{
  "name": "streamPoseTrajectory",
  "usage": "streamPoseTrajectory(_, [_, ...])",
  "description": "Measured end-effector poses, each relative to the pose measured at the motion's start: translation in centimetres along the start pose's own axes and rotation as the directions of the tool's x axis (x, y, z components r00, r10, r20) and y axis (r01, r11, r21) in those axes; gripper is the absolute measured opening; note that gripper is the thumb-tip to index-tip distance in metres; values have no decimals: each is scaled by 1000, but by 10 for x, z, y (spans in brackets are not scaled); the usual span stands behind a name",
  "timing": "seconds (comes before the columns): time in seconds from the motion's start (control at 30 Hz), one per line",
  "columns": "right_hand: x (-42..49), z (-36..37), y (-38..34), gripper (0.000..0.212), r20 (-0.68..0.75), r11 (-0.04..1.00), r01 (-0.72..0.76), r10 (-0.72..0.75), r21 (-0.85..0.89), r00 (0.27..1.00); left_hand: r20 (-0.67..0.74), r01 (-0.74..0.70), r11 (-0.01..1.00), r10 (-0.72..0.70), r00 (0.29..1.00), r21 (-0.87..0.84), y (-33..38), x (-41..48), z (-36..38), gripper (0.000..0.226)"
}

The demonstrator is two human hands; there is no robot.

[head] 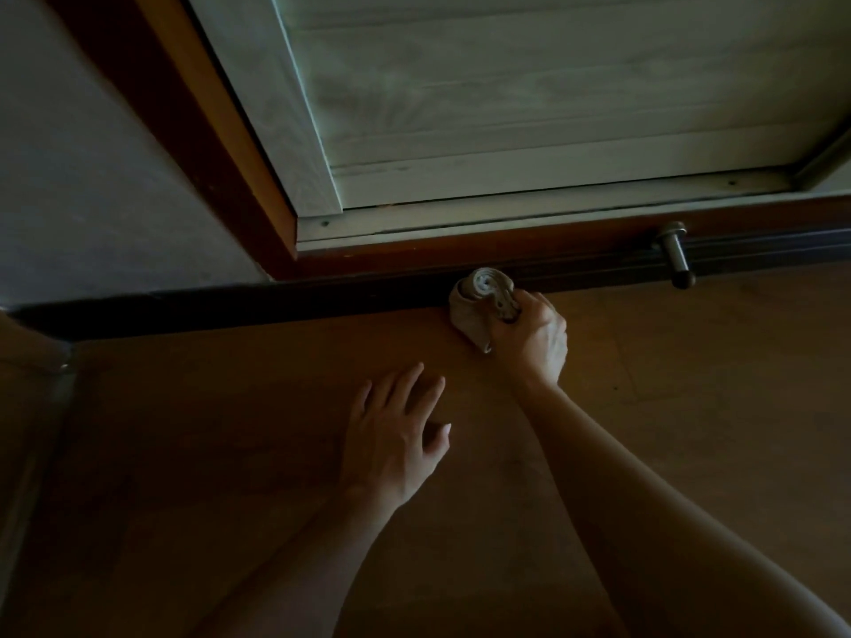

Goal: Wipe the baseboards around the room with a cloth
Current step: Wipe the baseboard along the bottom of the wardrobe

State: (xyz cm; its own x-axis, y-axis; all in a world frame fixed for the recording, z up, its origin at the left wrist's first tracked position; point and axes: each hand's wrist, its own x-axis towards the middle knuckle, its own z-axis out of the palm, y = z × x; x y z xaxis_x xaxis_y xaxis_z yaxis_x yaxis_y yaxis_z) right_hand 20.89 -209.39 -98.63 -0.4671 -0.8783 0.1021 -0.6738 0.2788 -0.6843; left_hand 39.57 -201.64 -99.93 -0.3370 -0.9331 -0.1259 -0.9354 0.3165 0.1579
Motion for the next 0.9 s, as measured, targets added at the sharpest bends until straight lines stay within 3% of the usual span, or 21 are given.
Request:
streamPoseTrajectory(0.3, [-10, 16, -24, 22, 75, 993, 111, -109, -27, 991, -6, -80, 997, 80, 997, 1, -6, 17, -4, 61])
streamPoseTrajectory(0.4, [-5, 4, -14, 44, 46, 996, 90, -89, -15, 995, 11, -69, 998, 69, 998, -3, -1, 24, -4, 62])
streamPoseTrajectory(0.57, [7, -17, 20, 19, -106, 991, -133, 132, -6, 986, 1, -51, 999, 51, 999, 20, 4, 28, -1, 63])
streamPoseTrajectory(0.77, [11, -11, 13, 23, -26, 999, -26, 26, -19, 999, 1, -43, 999, 43, 999, 25, 6, 28, 0, 63])
streamPoseTrajectory(0.9, [9, -11, 19, 20, -94, 995, -101, 103, 24, 990, -6, -25, 999, 25, 1000, 38, 10, 26, -1, 63])
